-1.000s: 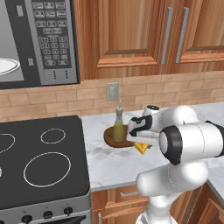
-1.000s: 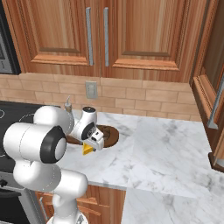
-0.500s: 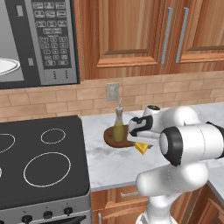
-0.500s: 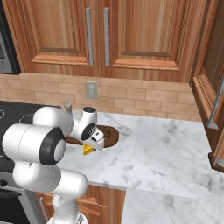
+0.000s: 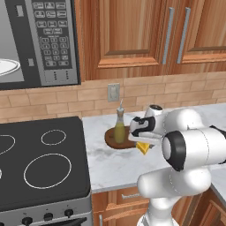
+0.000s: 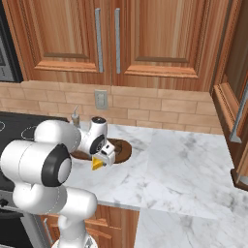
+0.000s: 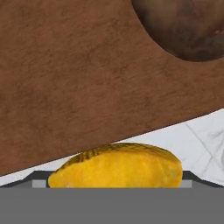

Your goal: Retrieve the reheated potato from the microwave, then place the potato, cheese, and condiment on the cutting board.

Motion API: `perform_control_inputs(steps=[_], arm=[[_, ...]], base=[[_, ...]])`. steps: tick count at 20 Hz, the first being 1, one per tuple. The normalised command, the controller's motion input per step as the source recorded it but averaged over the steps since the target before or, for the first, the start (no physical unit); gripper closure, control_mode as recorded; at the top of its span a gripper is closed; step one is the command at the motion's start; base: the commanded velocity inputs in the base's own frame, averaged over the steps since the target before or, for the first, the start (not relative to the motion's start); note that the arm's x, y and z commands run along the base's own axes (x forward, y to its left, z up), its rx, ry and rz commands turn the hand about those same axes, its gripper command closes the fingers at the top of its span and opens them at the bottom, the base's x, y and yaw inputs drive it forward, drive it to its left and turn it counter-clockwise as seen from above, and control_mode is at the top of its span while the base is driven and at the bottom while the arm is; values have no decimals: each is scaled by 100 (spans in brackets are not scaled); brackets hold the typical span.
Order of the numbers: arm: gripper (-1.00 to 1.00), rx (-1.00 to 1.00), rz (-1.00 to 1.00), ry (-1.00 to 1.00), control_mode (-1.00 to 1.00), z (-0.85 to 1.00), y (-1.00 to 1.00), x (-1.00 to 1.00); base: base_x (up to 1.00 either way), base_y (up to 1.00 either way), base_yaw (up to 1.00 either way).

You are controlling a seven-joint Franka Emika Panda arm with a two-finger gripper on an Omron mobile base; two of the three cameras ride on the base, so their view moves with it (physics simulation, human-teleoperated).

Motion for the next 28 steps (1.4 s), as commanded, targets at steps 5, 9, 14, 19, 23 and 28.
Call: perform_control_inputs(steps=[5,9,14,19,23,28], arm=[[100,3,0,0,-100,24,0,31],[100,4,0,0,-100,20,0,36],[100,5,0,0,-100,13,-1,12],[100,2,0,0,-100,1,0,1],[100,0,0,0,-100,0,0,13],[100,0,0,0,-100,2,2,15]], base=[[0,0,0],[0,0,0],[0,0,0],[0,0,0],[0,0,0],[0,0,0]])
